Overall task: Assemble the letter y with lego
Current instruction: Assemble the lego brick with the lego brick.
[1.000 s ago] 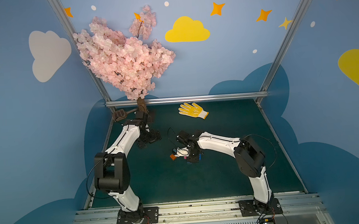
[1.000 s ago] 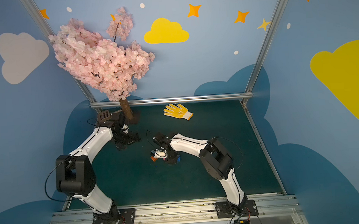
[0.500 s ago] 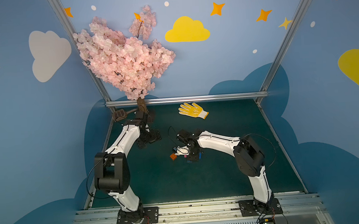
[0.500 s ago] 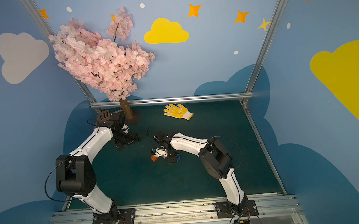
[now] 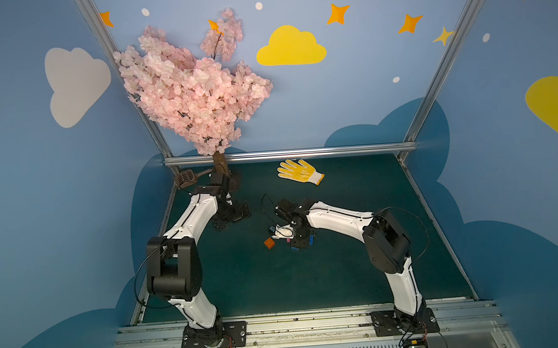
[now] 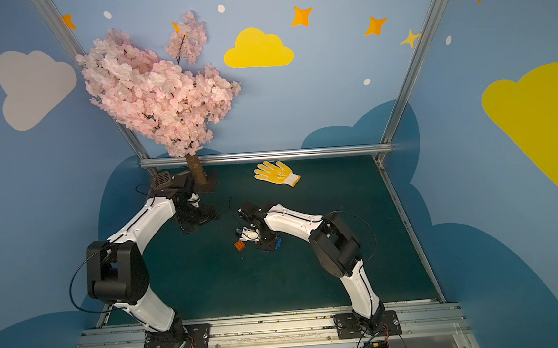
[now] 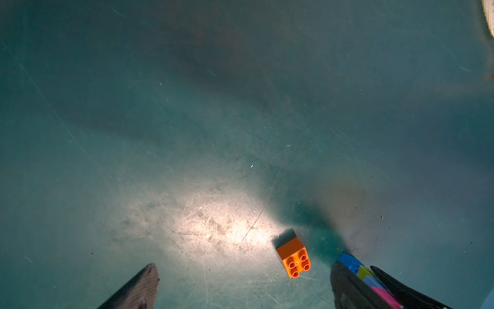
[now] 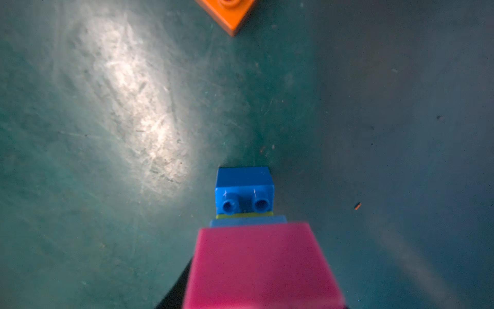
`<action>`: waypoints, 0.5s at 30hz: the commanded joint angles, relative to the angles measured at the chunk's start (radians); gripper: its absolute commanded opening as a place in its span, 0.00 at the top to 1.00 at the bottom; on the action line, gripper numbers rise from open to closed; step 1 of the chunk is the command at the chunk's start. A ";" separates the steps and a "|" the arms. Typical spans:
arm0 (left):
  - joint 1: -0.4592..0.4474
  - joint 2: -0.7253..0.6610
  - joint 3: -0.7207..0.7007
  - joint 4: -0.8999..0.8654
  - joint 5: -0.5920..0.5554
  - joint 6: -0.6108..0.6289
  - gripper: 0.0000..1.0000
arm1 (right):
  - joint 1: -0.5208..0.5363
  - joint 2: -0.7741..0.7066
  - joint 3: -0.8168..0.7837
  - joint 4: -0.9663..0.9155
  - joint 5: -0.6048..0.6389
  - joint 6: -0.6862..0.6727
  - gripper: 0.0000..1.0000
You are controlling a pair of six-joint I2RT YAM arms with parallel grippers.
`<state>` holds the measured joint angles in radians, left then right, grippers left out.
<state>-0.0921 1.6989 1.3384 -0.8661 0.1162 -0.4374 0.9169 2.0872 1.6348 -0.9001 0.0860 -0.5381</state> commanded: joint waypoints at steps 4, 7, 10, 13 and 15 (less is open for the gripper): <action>0.003 -0.010 -0.010 -0.008 -0.001 0.007 0.00 | -0.006 0.021 0.025 -0.031 -0.019 0.004 0.57; 0.003 -0.010 -0.010 -0.008 0.000 0.007 0.00 | -0.005 0.028 0.029 -0.031 -0.023 0.004 0.56; 0.003 -0.011 -0.010 -0.008 0.000 0.008 0.00 | -0.005 0.038 0.035 -0.030 -0.028 0.003 0.56; 0.002 -0.010 -0.010 -0.008 0.001 0.008 0.00 | -0.005 0.049 0.045 -0.030 -0.031 0.004 0.56; 0.004 -0.009 -0.010 -0.009 0.002 0.008 0.00 | -0.006 0.056 0.051 -0.031 -0.029 0.005 0.56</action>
<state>-0.0921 1.6989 1.3384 -0.8661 0.1162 -0.4370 0.9169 2.1227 1.6554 -0.9031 0.0704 -0.5381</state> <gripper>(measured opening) 0.999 0.441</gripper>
